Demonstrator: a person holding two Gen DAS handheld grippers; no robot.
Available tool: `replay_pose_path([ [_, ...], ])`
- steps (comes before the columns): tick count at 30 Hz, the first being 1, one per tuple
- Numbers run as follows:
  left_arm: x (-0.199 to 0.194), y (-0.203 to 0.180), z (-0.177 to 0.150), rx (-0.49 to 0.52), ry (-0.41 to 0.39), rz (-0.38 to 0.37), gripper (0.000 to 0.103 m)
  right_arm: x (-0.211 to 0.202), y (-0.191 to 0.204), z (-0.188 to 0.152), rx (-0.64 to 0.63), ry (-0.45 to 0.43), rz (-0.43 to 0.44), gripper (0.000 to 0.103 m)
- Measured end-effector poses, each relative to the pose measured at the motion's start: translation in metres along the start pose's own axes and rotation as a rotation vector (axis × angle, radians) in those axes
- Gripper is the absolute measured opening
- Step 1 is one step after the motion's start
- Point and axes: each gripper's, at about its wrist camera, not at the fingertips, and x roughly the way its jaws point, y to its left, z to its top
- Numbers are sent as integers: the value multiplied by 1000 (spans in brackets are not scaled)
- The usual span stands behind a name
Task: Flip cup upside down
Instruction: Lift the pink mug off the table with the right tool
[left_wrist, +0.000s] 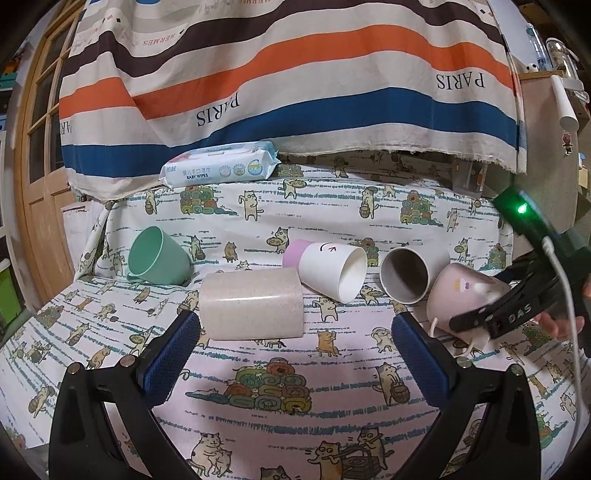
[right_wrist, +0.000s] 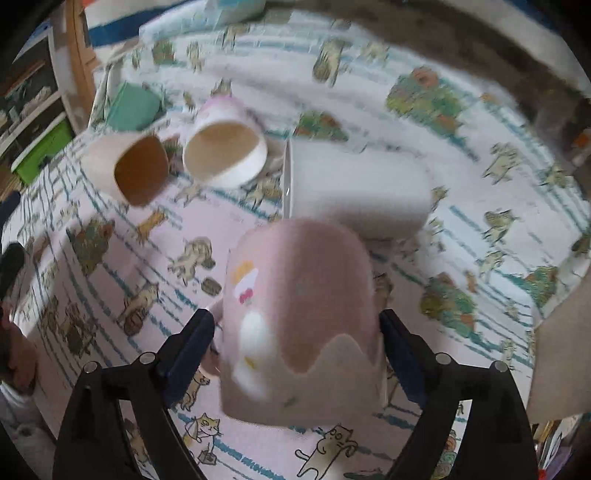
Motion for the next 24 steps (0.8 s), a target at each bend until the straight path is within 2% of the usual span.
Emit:
replay_pose_path([
  [3,0,0,0,0,-3,0,103,10,-2,-1,26,24,1,90],
  [4,0,0,0,0,-4,0,103,9,-3,-2,50,11,-9,84],
  [8,-1,0,0,1,-7,0,103,2,-4,-9,130,-17,28,84],
  [12,-2,0,0,1,-9,-1,103,-15,8,-18,199,-77,-2,84],
  [15,-3,-1,-1,1,-14,1,103,-36,25,-24,239,-154,-25,84],
  [19,-4,1,-1,-4,-17,5,103,-53,39,-31,365,-201,2,84],
  [24,-9,4,-1,-14,-44,17,103,-58,52,-39,466,-251,-32,84],
])
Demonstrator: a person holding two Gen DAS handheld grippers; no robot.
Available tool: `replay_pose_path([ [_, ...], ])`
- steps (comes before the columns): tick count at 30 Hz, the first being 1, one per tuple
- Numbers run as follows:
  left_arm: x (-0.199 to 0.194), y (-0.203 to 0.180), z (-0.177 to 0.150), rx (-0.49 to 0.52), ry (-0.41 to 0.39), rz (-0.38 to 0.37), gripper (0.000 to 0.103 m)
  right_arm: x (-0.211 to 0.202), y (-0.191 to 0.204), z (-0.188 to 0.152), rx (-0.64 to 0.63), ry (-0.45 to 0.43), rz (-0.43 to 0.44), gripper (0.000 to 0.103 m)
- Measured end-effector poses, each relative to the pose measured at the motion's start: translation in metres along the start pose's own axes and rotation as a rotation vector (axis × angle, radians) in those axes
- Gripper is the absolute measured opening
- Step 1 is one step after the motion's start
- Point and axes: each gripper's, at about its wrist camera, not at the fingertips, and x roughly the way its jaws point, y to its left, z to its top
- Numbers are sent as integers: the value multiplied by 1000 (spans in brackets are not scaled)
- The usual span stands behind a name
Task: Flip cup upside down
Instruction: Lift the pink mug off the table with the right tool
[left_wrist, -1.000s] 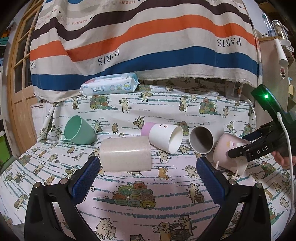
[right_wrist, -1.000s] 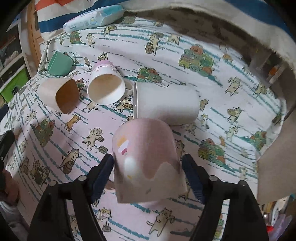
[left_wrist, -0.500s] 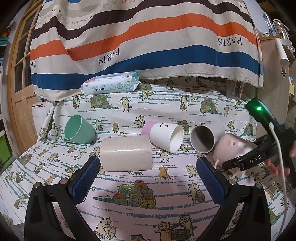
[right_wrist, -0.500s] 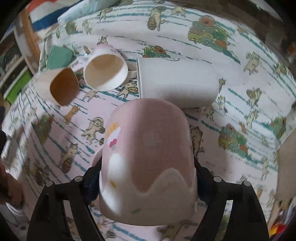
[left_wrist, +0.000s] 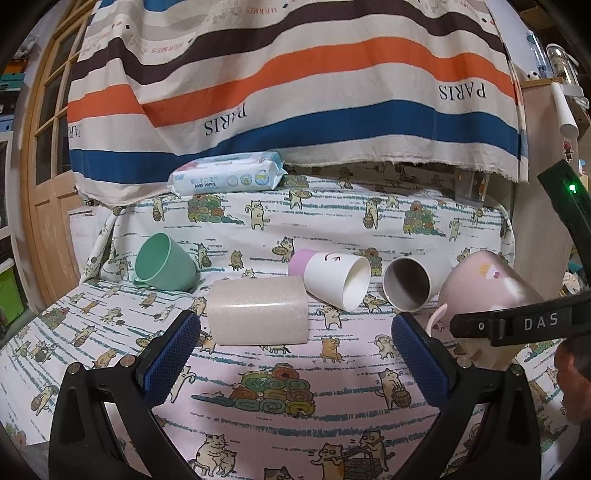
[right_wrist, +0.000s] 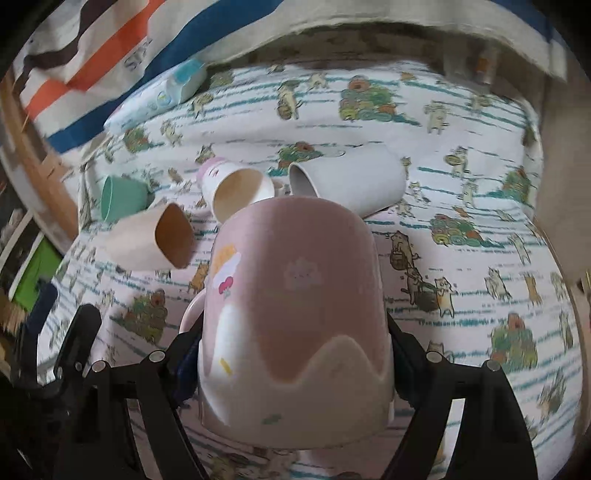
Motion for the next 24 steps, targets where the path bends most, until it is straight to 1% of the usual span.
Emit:
replay_pose_path([
  [4,-1,0,0,4,-5,0,103,1,2,-3,60,-4,-17,84],
  [9,-2,-1,0,5,-7,1,103,12,-4,-8,128,16,3,84],
  [12,-2,-2,1,8,-8,1,103,21,-7,-13,140,23,-17,84],
  [18,-1,-2,0,5,-3,1,103,37,-15,-18,153,69,-36,85],
  [22,-1,-2,1,4,-3,2,103,23,-11,-18,109,-13,-68,85],
  [24,-1,-2,1,5,-2,0,103,10,-7,-16,70,-53,-68,85],
])
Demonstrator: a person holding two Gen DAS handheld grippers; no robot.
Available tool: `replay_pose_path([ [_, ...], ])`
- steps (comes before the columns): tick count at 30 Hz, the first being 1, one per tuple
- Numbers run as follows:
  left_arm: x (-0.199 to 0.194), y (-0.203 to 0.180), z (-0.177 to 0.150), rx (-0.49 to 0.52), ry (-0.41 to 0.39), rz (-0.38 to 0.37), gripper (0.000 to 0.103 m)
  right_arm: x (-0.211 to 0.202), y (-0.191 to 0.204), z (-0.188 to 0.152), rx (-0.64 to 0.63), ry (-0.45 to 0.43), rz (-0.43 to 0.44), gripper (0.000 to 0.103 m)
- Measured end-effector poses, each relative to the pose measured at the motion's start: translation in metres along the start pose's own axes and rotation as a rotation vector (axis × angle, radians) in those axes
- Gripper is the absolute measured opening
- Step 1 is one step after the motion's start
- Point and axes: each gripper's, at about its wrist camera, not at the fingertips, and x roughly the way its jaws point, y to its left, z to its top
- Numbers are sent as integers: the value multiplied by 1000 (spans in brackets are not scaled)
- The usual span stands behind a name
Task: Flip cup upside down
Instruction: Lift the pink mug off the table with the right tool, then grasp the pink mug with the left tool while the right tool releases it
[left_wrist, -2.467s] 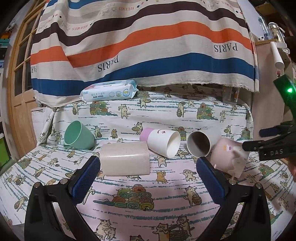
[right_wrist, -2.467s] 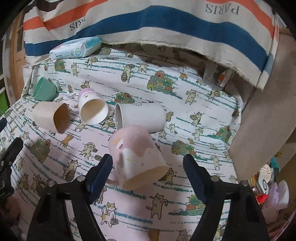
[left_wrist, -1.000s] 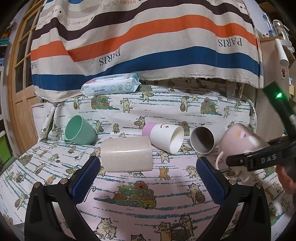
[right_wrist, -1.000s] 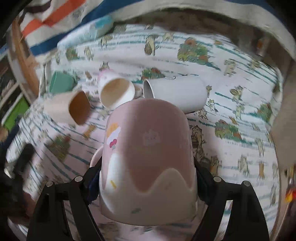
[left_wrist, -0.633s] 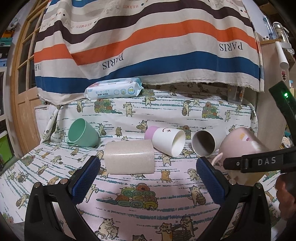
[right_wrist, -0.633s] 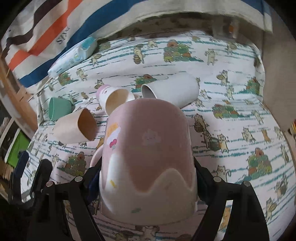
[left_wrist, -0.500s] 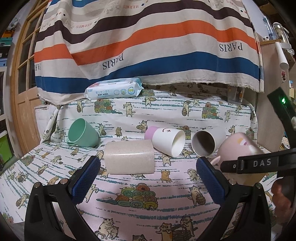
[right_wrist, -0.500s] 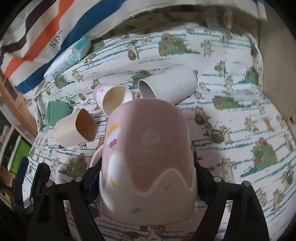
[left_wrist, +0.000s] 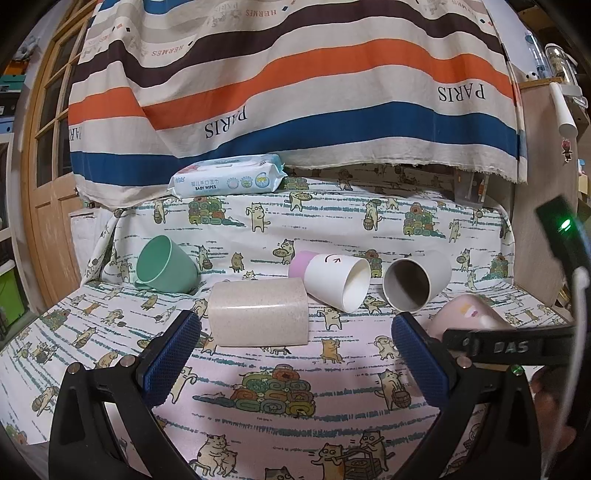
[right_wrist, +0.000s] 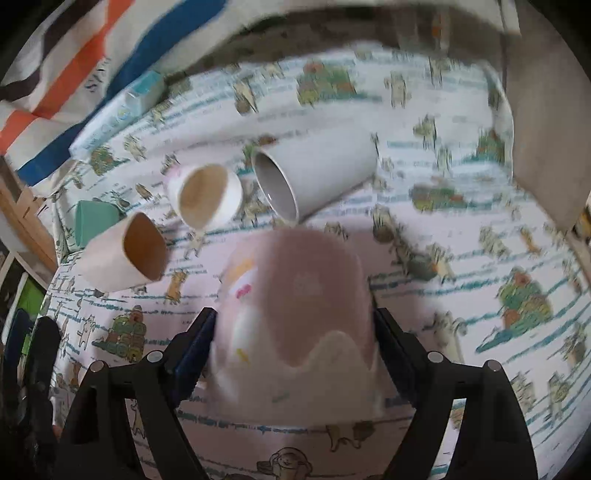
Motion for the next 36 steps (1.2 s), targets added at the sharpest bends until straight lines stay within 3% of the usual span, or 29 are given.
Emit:
replay_pose_path([
  [5,0,0,0,0,-3,0,103,-26,2,5,-88,-56,-20,86],
  [10,0,1,0,1,-8,2,103,-49,-15,0,-137,-239,-113,86],
  [14,0,1,0,1,-8,1,103,-52,-38,-5,-141,-337,-165,85],
  [15,0,1,0,1,-9,1,103,-52,-43,-7,-144,-357,-178,83],
  [19,1,2,-1,4,0,-35,103,-50,-63,-10,-148,-389,-177,57],
  [23,1,0,-1,15,5,-44,103,-58,-82,-16,-70,-464,-156,49],
  [26,3,-2,-1,18,17,-52,103,-69,-84,-22,-50,-544,-172,52],
  [27,6,-4,-1,16,35,-51,103,-71,-82,-23,-54,-556,-190,54],
  [29,18,-12,2,-2,137,-70,103,-70,-75,-25,-73,-541,-248,68],
  [32,26,-27,13,-38,246,-213,103,-73,-75,-28,-65,-549,-253,70],
  [36,39,-49,38,-66,350,-275,103,-73,-76,-28,-63,-543,-257,70],
])
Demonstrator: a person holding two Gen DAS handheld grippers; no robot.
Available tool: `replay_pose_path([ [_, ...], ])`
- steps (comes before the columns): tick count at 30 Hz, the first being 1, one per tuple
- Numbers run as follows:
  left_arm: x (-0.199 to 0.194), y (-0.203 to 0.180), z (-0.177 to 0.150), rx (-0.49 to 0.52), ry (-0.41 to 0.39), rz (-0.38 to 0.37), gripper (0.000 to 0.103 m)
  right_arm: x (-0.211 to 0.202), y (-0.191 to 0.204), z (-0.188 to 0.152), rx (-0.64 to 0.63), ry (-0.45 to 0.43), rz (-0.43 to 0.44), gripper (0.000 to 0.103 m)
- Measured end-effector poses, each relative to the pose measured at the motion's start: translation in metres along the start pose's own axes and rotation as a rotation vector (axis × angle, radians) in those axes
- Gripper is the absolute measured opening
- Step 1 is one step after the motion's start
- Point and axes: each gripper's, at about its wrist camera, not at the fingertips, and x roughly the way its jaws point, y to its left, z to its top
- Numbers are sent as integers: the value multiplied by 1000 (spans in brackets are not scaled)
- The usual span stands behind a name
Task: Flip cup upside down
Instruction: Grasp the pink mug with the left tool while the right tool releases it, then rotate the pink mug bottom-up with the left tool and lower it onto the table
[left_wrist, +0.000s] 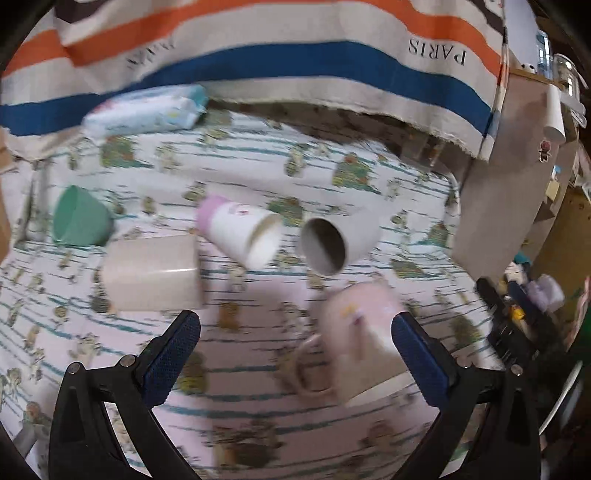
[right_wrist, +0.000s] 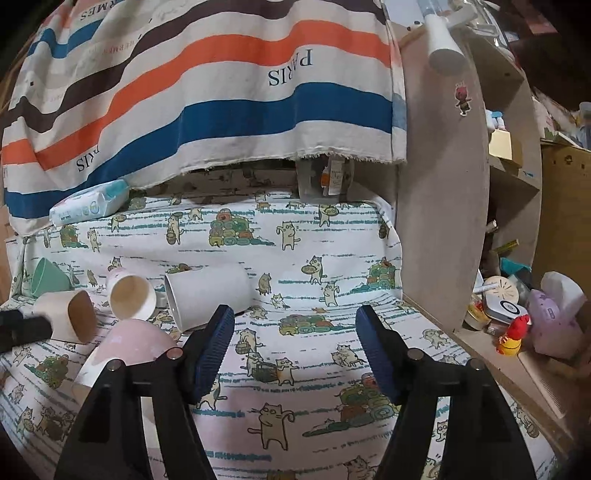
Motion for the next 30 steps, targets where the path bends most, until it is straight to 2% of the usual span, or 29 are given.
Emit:
replay_pose_path([
  [3,19,-11,19,-37,137,-57,102,-4,-2,-1,6,-6,-36,70],
  [4,25,-13,22,-56,178,-83,98,-4,-4,-1,16,-9,-47,70],
  [6,37,-17,25,-93,249,-107,84,-4,-6,-1,31,-9,-41,70],
  [9,54,-24,28,-126,316,-125,83,-5,-2,-1,8,-7,-36,70],
  [11,66,-26,28,-146,352,-105,83,-5,-1,-1,0,-7,-17,70],
  [15,89,-18,20,-230,408,-113,85,-5,0,-1,1,-3,-16,70],
  [18,101,-16,16,-291,451,-152,86,-4,0,-1,0,-4,-14,73],
  [22,107,-18,16,-289,450,-130,87,-5,0,-1,1,-5,-16,75],
  [26,123,-14,12,-316,490,-147,90,-4,0,-2,0,-3,-16,76],
  [30,126,-17,12,-293,495,-150,86,-4,0,-1,0,-3,-16,76],
])
